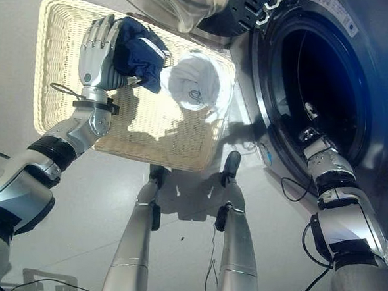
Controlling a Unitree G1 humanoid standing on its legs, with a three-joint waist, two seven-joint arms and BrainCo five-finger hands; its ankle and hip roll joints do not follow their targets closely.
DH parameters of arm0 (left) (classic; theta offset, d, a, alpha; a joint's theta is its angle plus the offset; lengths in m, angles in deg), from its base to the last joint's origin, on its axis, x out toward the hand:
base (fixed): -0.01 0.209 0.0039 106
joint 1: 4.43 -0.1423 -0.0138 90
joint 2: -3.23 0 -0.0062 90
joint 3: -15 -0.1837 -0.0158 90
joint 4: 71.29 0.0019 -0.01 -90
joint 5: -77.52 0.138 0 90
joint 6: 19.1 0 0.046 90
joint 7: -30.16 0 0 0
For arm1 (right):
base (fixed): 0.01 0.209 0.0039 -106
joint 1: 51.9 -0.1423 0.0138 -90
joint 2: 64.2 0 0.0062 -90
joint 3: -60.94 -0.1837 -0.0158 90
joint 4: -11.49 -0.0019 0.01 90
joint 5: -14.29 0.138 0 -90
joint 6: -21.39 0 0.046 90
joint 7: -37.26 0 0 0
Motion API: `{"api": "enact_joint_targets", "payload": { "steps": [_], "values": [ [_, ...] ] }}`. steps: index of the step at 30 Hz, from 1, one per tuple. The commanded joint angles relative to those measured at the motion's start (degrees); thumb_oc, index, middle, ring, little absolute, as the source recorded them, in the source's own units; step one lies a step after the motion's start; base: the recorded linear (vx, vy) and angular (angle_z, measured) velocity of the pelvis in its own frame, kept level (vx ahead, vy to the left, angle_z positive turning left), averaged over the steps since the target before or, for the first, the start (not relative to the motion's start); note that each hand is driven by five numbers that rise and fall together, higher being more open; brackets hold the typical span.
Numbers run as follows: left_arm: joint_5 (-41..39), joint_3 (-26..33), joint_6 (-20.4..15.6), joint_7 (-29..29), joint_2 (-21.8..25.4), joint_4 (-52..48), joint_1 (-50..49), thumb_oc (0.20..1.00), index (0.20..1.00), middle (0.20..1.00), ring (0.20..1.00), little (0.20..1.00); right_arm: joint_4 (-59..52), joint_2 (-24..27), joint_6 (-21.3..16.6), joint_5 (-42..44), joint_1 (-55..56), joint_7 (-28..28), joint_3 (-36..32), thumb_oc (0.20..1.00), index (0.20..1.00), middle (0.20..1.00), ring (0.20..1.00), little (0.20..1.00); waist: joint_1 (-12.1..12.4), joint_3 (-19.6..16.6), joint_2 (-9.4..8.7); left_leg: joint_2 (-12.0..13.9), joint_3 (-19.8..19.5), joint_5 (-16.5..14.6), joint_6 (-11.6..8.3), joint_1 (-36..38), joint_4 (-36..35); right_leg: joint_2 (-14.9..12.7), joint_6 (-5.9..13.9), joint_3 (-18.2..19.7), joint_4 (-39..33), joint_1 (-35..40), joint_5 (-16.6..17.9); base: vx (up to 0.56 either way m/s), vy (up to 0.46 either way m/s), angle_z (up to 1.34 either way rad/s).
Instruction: Put the clothes into the washing machine.
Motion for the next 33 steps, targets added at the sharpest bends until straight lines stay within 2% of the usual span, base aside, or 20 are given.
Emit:
{"api": "enact_joint_targets", "payload": {
  "steps": [1, 5, 11, 13, 14, 23, 26, 27, 28, 29, 30, 33],
  "values": [
    [-0.3, 2.1, 2.0, -3.5, 0.3, 5.1, 4.5, 1.0, 1.0, 1.0, 1.0, 1.0, 2.2, 4.2, -1.0, -0.9, 0.0, 2.2, 2.1, 1.0, 1.0, 1.0, 1.0, 1.0, -0.1, -0.4, 0.43, -4.2, 2.9, 3.4, 2.94, 1.8, -6.8, 6.6, 4.45, -2.5, 2.7, 0.0, -1.2, 0.0, 0.0, 0.0],
    [-1.7, 2.2, 2.6, -6.7, -0.1, 9.1, 3.9, 1.0, 1.0, 1.0, 1.0, 1.0, 2.8, 3.4, -2.2, -0.7, 0.4, 4.1, 2.3, 1.0, 1.0, 1.0, 1.0, 1.0, -0.5, -0.4, 0.5, -3.8, 3.4, 3.1, 2.65, 2.1, -7.2, 6.8, 4.54, -2.1, 2.3, 0.3, -1.6, -0.01, 0.032, -0.01],
    [-2.2, 2.1, 3.2, -7.7, -0.2, 9.7, 3.9, 1.0, 1.0, 1.0, 1.0, 1.0, 2.8, 3.3, -2.5, -0.5, 0.5, 4.8, 2.4, 1.0, 1.0, 1.0, 1.0, 1.0, -0.6, -0.4, 0.5, -3.8, 3.4, 3.1, 2.59, 2.0, -7.2, 6.9, 4.52, -2.0, 2.2, 0.2, -1.6, 0.0, 0.002, -0.01],
    [-2.1, 2.7, 3.6, -9.0, -0.3, 11.0, 3.7, 1.0, 1.0, 1.0, 1.0, 1.0, 2.7, 2.8, -3.3, -0.5, 0.4, 5.6, 2.4, 1.0, 1.0, 1.0, 1.0, 1.0, -0.7, -0.4, 0.43, -3.7, 3.3, 3.6, 2.48, 1.4, -7.5, 7.0, 4.48, -1.9, 1.8, -0.3, -1.3, -0.01, 0.05, -0.01],
    [-4.6, 3.3, 4.1, -11.1, 0.1, 13.5, 3.6, 1.0, 1.0, 1.0, 1.0, 1.0, 1.8, 2.4, -4.8, -0.5, 0.2, 7.8, 3.2, 1.0, 1.0, 1.0, 1.0, 1.0, -1.0, -0.4, 0.25, -3.4, 3.2, 4.0, 2.08, 0.4, -8.0, 7.3, 4.19, -1.5, 1.6, -1.2, -1.5, 0.0, 0.089, -0.03],
    [-4.2, 3.7, 5.0, -13.4, 0.7, 14.1, 4.5, 1.0, 1.0, 1.0, 1.0, 1.0, 0.0, 2.1, -6.1, 0.1, 0.8, 9.5, 3.1, 1.0, 1.0, 1.0, 1.0, 1.0, -1.4, -0.4, -0.05, -3.3, 3.2, 4.0, 1.97, -0.5, -8.4, 7.8, 4.0, -1.2, 1.6, -2.0, -1.9, 0.0, 0.018, -0.04],
    [-4.8, 3.6, 7.0, -16.9, 0.6, 14.9, 4.8, 1.0, 1.0, 1.0, 1.0, 1.0, -3.4, 0.8, -7.9, 0.6, 2.4, 11.7, 2.9, 1.0, 1.0, 1.0, 1.0, 1.0, -1.9, -0.4, -0.41, -3.3, 3.3, 3.6, 2.0, -0.5, -8.2, 8.0, 3.99, -1.0, 1.6, -2.1, -2.2, 0.0, 0.0, 0.0],
    [-4.8, 3.5, 7.4, -18.5, 0.6, 15.1, 4.8, 0.881, 0.881, 0.881, 0.881, 0.881, -4.3, 0.6, -8.3, 0.7, 2.7, 12.1, 2.9, 1.0, 1.0, 1.0, 1.0, 1.0, -2.0, -0.4, -0.49, -3.3, 3.4, 3.6, 1.93, -0.5, -8.2, 8.0, 3.99, -1.0, 1.5, -2.0, -2.1, 0.0, 0.0, 0.0],
    [-4.8, 3.5, 7.5, -18.8, 0.6, 15.2, 4.8, 0.796, 0.796, 0.796, 0.796, 0.796, -4.5, 0.5, -8.4, 0.8, 2.8, 12.3, 2.8, 1.0, 1.0, 1.0, 1.0, 1.0, -2.1, -0.4, -0.49, -3.2, 3.4, 3.6, 1.92, -0.4, -8.3, 8.0, 4.0, -1.0, 1.4, -2.0, -2.1, 0.0, 0.0, 0.0],
    [-4.7, 3.4, 7.4, -19.6, 0.5, 15.4, 4.8, 0.448, 0.448, 0.448, 0.448, 0.448, -4.8, 0.4, -8.7, 0.8, 3.1, 12.7, 2.8, 1.0, 1.0, 1.0, 1.0, 1.0, -2.2, -0.4, -0.47, -3.2, 3.5, 3.7, 1.9, -0.4, -8.4, 8.0, 3.99, -0.9, 1.3, -2.0, -2.1, 0.0, 0.0, 0.0],
    [-4.6, 3.3, 7.3, -20.3, 0.4, 15.6, 4.8, 0.2, 0.2, 0.2, 0.2, 0.2, -5.0, 0.3, -8.9, 0.8, 3.2, 13.0, 2.8, 1.0, 1.0, 1.0, 1.0, 1.0, -2.3, -0.4, -0.44, -3.2, 3.6, 3.7, 1.91, -0.4, -8.4, 8.0, 3.97, -0.9, 1.4, -2.0, -2.1, 0.0, 0.018, -0.03],
    [-5.2, 2.9, 7.3, -21.5, 0.2, 15.6, 4.7, 0.2, 0.2, 0.2, 0.2, 0.2, -6.9, -0.1, -9.5, 0.5, 3.7, 13.3, 2.9, 1.0, 1.0, 1.0, 1.0, 1.0, -2.5, -0.4, -0.28, -3.3, 3.7, 3.8, 1.83, -0.5, -8.3, 8.0, 3.92, -0.6, 1.5, -2.3, -2.1, 0.0, 0.008, -0.02]
  ]
}}
